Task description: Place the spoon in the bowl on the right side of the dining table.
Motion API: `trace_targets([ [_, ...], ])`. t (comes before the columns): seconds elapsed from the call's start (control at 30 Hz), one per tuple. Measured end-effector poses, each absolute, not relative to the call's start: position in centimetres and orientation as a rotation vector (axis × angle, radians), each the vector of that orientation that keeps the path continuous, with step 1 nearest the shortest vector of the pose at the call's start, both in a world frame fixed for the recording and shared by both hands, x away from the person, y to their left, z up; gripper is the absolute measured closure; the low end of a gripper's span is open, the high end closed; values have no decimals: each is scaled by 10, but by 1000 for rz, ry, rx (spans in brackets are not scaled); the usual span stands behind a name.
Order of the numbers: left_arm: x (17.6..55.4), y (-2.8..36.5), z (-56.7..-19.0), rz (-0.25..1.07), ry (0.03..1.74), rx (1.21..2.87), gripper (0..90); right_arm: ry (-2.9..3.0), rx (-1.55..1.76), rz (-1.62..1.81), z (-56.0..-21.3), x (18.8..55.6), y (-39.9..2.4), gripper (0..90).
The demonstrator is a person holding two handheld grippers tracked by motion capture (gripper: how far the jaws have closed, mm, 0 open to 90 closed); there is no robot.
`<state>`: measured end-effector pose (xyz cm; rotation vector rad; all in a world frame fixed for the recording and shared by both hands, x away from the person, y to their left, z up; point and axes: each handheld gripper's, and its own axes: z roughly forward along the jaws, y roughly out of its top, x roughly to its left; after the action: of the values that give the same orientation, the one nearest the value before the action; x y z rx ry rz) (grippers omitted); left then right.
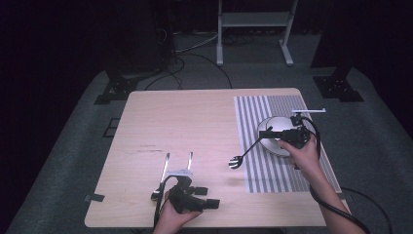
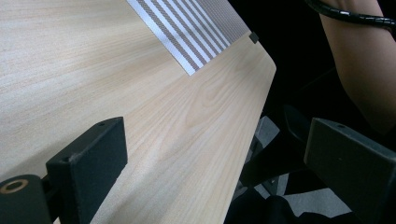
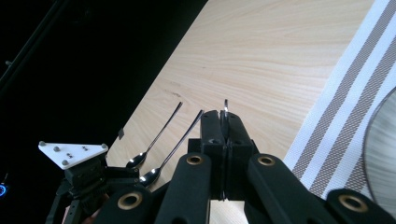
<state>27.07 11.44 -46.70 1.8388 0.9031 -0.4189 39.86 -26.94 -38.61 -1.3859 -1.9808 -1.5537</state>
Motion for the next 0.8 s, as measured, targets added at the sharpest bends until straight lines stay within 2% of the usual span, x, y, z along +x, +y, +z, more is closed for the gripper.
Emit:
trace_targets([
  [0.8,270,114,-467,-413,903,1836,46,-1941,-1506,-1615,-368,408,-307,891],
])
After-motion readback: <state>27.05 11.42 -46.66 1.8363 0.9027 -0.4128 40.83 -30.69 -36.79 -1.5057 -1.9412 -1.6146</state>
